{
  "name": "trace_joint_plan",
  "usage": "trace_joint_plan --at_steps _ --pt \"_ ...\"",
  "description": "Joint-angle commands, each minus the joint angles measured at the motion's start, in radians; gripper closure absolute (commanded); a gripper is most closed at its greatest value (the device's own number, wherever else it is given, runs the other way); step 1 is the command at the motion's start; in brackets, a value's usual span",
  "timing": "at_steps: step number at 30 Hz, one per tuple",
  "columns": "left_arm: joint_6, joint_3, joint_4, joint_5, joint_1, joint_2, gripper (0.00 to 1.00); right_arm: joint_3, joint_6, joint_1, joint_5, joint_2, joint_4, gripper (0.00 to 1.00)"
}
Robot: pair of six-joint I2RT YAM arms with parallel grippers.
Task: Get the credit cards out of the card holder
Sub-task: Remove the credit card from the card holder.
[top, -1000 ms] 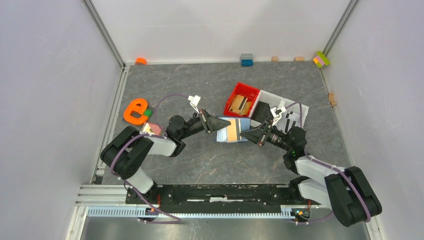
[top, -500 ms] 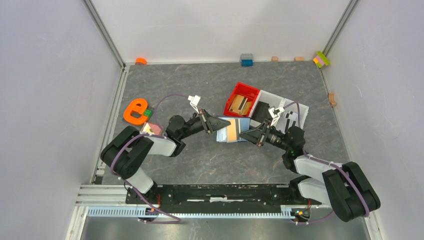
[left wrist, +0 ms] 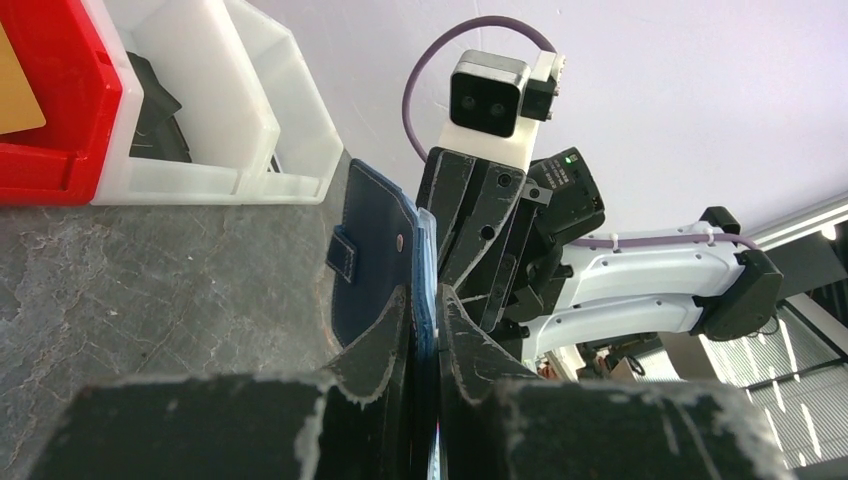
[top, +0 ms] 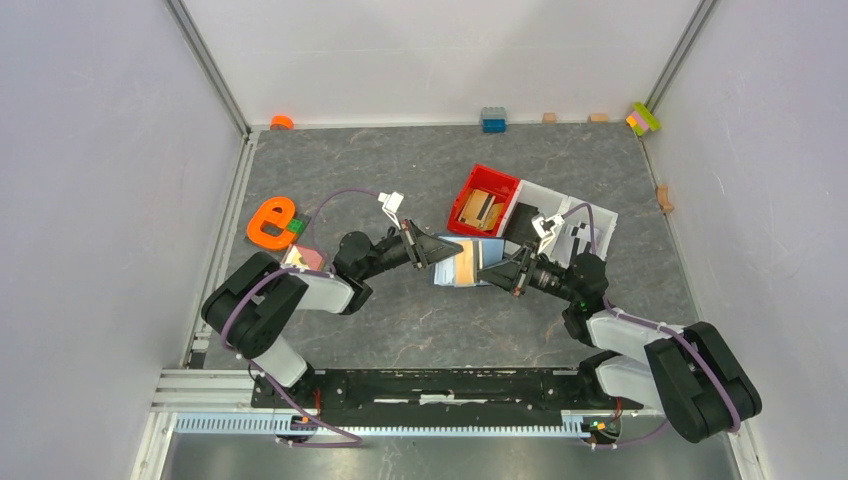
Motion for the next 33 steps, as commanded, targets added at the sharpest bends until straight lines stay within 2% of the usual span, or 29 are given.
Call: trace_joint_plan --at_steps 1,4,10,11,16,18,33 --pt "-0.013 0.027 0.065 0.035 -0.018 -0.007 0.96 0.027 -0.022 0.005 0.026 -0.006 0.009 1.00" --pt "-0.023 0.027 0.069 0.044 -0.012 -0.007 0.79 0.018 -0.027 -0.007 0.044 -0.022 -0.008 1.00" --pt "-0.015 0.026 0.057 0.044 -0.012 -0.014 0.70 0.001 0.002 -0.027 0.041 -0.022 0.028 1.00" --pt "-0.013 0.028 0.053 0.044 -0.012 -0.014 0.71 -0.001 0.012 -0.029 0.037 -0.019 0.042 1.00" --pt "-0.008 0.028 0.047 0.044 -0.010 -0.014 0.92 -0.014 0.037 -0.045 0.032 -0.011 0.072 1.00" --pt "-0.013 0.024 0.053 0.043 -0.006 -0.016 0.97 -0.020 0.044 -0.056 0.034 -0.012 0.078 1.00" --pt "-0.055 -0.003 0.115 0.042 0.028 -0.026 0.98 -0.044 0.061 -0.096 0.039 -0.022 0.086 1.00"
